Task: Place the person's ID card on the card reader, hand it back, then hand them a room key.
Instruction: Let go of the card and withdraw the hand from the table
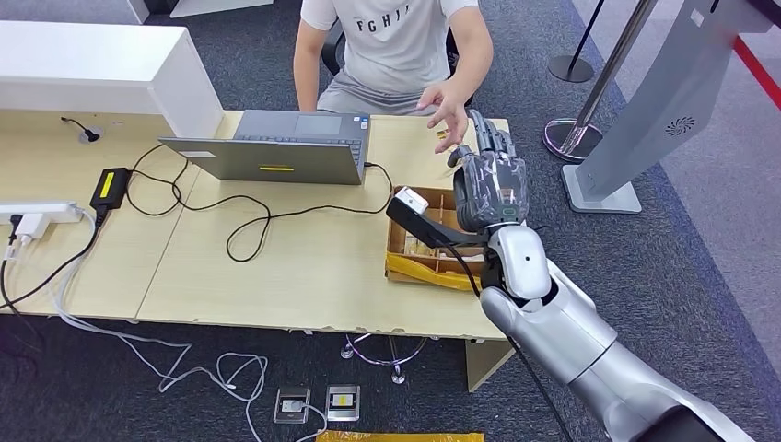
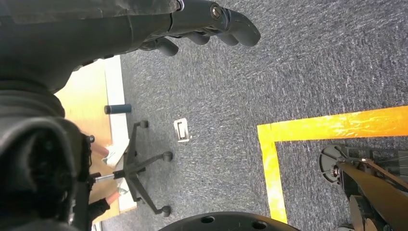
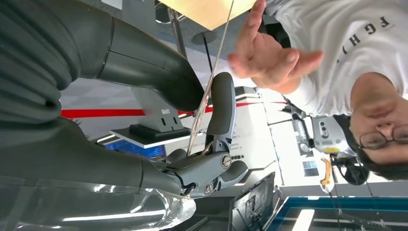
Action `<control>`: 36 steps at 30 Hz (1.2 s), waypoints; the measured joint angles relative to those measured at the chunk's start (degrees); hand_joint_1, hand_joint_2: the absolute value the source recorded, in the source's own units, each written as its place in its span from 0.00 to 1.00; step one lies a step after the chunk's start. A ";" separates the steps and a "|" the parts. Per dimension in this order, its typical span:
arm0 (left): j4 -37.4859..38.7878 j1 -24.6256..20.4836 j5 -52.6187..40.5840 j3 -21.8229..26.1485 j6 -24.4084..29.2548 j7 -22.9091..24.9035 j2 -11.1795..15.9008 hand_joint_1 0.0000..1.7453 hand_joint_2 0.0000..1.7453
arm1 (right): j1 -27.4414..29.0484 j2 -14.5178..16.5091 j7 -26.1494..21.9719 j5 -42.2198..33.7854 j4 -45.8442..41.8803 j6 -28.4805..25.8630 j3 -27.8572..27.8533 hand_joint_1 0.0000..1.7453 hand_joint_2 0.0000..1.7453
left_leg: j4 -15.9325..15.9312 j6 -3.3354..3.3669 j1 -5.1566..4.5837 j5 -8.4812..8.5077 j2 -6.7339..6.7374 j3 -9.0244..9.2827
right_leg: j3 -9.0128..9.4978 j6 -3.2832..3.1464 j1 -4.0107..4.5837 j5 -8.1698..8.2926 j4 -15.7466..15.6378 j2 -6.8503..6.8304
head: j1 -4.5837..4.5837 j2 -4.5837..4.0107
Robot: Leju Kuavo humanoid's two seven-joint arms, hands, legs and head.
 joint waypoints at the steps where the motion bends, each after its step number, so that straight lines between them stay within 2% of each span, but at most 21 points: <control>1: 0.00 -0.01 -0.17 -0.01 -0.01 0.00 -0.02 0.00 0.00 | 0.12 0.01 0.05 0.35 0.32 0.25 -0.07 1.00 1.00 | 0.00 0.00 0.00 0.00 0.00 0.00 | 0.00 0.00 0.00 0.00 0.00 0.00 | 0.00 0.00; 7: 0.00 -0.03 -0.98 -0.12 -0.08 -0.01 -0.09 0.00 0.00 | 0.48 0.01 0.59 3.20 1.99 2.32 -0.42 1.00 1.00 | 0.00 0.00 0.00 0.00 0.00 0.00 | 0.00 0.00 0.00 0.00 0.00 0.00 | 0.00 0.00; 18: 0.00 -0.04 -1.25 -0.15 -0.10 -0.02 -0.29 0.00 0.00 | 0.61 0.01 1.21 3.96 3.47 4.16 -0.92 1.00 1.00 | 0.00 0.00 0.00 0.00 0.00 0.00 | 0.00 0.00 0.00 0.00 0.00 0.00 | 0.00 0.00; 19: 0.00 -0.04 -1.24 -0.15 -0.10 -0.03 -0.33 0.00 0.00 | 0.63 0.01 1.22 4.05 3.56 4.15 -0.95 0.86 1.00 | 0.00 0.00 0.00 0.00 0.00 0.00 | 0.00 0.00 0.00 0.00 0.00 0.00 | 0.00 0.00; 22: 0.02 -0.05 -1.14 -0.15 -0.01 -0.18 -0.39 0.00 0.00 | 0.65 0.03 1.24 4.77 3.84 3.91 -1.02 0.11 1.00 | 0.00 0.00 0.00 0.00 0.00 0.00 | 0.00 0.00 0.00 0.00 0.00 0.00 | 0.00 0.00; 23: 0.02 -0.05 -1.09 -0.15 0.06 -0.27 -0.40 0.00 0.00 | 0.65 0.07 1.37 5.48 3.94 3.65 -1.03 0.00 1.00 | 0.00 0.00 0.00 0.00 0.00 0.00 | 0.00 0.00 0.00 0.00 0.00 0.00 | 0.00 0.00; 27: 0.02 -0.07 -0.78 -0.14 0.63 -0.47 -0.42 0.00 0.00 | 0.64 0.68 2.04 9.20 4.86 0.76 -1.04 0.00 0.00 | 0.00 0.00 0.01 0.00 0.00 0.00 | 0.00 0.00 0.01 0.00 0.00 0.00 | -0.01 0.00; 36: 0.02 -0.09 -0.55 -0.10 1.07 -0.52 -0.43 0.00 0.00 | 0.63 2.04 1.24 10.55 7.28 -1.02 -1.04 0.00 0.00 | 0.00 0.00 0.00 0.00 0.00 -0.01 | 0.00 0.00 0.00 0.00 0.00 0.00 | 0.00 0.00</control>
